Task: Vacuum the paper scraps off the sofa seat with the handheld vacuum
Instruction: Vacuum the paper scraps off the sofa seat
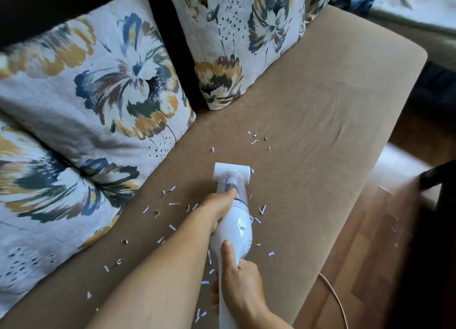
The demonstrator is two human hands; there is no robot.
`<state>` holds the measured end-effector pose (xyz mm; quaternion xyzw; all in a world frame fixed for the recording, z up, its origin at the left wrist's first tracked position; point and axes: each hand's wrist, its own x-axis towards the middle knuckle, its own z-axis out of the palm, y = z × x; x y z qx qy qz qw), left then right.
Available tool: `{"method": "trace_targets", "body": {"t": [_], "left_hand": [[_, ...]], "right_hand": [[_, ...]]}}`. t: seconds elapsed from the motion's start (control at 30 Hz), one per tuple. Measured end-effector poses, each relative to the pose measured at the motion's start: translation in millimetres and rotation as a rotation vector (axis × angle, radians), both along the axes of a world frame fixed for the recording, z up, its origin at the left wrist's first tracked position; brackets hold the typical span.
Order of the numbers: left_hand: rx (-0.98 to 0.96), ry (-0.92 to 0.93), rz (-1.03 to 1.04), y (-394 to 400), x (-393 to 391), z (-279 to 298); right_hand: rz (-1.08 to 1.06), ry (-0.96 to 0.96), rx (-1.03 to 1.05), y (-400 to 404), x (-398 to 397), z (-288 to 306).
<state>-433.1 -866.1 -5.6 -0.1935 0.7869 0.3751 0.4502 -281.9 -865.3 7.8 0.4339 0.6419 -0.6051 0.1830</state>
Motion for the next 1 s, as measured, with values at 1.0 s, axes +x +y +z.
{"method": "trace_targets", "body": {"t": [1.0], "left_hand": [[0.057, -0.015, -0.077, 159.4, -125.0, -18.3]], "right_hand": [[-0.169, 0.018, -0.047, 155.4, -138.4, -37.1]]}}
